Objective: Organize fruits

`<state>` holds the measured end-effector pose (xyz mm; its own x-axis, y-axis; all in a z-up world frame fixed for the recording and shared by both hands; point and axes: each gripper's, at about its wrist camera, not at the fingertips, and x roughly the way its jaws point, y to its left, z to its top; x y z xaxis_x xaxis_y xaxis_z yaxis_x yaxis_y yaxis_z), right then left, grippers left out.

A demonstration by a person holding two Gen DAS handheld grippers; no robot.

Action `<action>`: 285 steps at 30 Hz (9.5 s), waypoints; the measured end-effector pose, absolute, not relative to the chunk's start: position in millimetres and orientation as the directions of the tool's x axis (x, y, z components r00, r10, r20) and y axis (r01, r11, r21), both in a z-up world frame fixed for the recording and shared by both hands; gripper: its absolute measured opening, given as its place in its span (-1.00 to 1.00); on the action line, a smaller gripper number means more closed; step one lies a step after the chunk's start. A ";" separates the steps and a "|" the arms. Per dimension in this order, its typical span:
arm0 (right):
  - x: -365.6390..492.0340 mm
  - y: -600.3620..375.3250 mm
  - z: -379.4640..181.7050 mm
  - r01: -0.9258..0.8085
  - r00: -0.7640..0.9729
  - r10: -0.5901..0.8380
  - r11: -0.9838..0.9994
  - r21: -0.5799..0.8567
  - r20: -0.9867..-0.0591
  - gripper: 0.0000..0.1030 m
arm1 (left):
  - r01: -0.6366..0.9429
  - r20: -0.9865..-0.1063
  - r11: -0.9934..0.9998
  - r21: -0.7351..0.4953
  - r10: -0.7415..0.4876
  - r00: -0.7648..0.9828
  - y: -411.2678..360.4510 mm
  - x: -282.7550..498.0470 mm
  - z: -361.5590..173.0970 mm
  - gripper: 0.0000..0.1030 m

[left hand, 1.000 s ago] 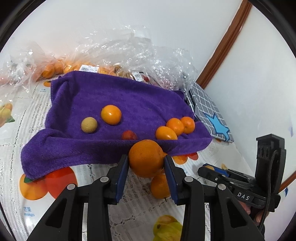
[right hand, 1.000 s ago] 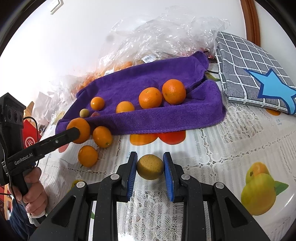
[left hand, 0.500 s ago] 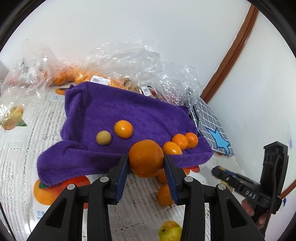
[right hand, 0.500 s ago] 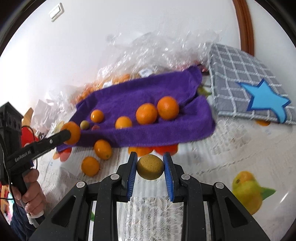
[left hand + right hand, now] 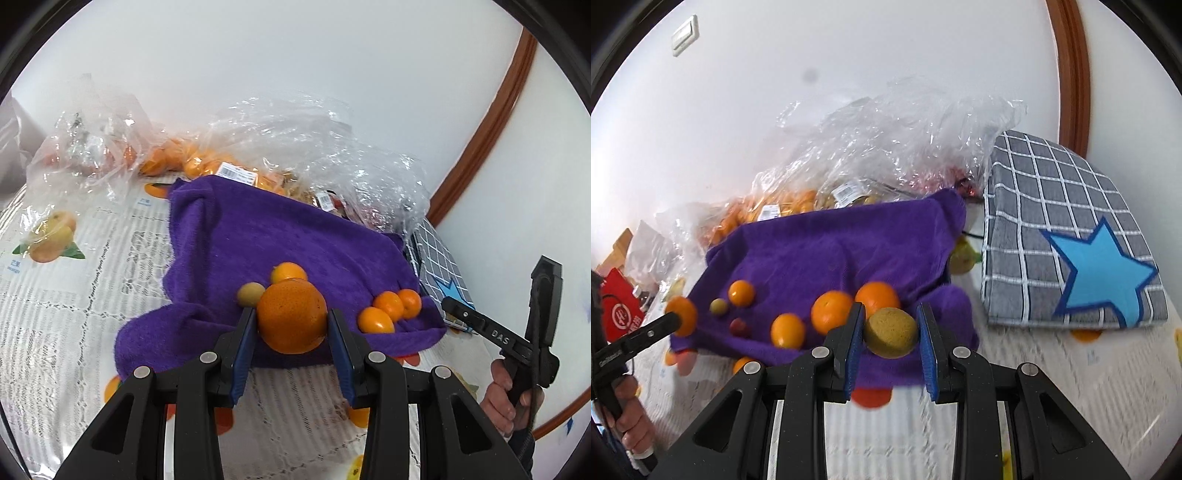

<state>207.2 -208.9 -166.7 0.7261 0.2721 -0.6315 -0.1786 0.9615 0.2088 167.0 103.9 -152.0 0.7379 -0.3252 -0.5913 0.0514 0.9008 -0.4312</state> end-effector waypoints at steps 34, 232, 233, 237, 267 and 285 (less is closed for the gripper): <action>229.0 -198.3 -199.9 -0.199 0.672 0.239 0.970 0.140 -0.701 -0.43 | -0.077 -0.651 0.932 -0.353 -0.185 0.736 110.5 237.4 -156.6 -0.28; 31.7 -227.1 -74.5 -0.074 0.785 0.082 0.997 0.039 -0.614 0.80 | -0.085 -0.637 0.996 -0.017 0.055 0.769 26.9 60.5 -37.3 0.56; 31.7 -226.6 -74.7 -0.074 0.785 0.082 0.997 0.039 -0.614 0.80 | -0.087 -0.637 0.996 -0.019 0.055 0.769 27.4 60.2 -37.3 0.56; 31.4 -225.6 -74.7 -0.075 0.785 0.084 0.996 0.040 -0.614 0.80 | -0.088 -0.636 0.996 -0.022 0.054 0.770 29.1 60.7 -37.0 0.56; 30.1 -226.3 -75.1 -0.072 0.783 0.087 0.996 0.049 -0.616 0.80 | -0.091 -0.644 0.995 -0.044 0.042 0.764 29.5 60.2 -42.6 0.56; 28.9 -225.5 -73.4 -0.075 0.783 0.091 0.996 0.053 -0.616 0.80 | -0.093 -0.642 0.995 -0.045 0.043 0.765 28.8 58.8 -41.3 0.56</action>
